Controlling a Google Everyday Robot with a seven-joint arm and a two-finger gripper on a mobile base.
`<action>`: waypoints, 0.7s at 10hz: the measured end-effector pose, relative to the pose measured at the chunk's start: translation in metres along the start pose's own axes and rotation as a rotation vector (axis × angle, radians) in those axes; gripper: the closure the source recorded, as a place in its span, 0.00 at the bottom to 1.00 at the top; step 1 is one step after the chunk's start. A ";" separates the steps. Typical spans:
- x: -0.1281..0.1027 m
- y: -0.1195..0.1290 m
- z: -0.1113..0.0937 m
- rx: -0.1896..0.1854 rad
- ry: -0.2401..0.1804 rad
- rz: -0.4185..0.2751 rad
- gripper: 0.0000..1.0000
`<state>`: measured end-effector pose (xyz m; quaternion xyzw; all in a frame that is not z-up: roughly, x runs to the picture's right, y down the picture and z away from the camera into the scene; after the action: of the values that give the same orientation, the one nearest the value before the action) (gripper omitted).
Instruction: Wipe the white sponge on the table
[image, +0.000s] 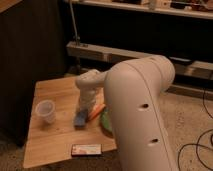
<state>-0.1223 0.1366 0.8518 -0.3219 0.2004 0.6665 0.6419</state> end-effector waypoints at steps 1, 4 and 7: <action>0.011 0.004 0.001 -0.004 0.006 -0.016 0.97; 0.042 0.013 0.008 -0.016 0.035 -0.049 0.97; 0.060 0.020 0.013 -0.020 0.050 -0.082 0.97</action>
<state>-0.1425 0.1872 0.8164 -0.3528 0.1961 0.6335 0.6601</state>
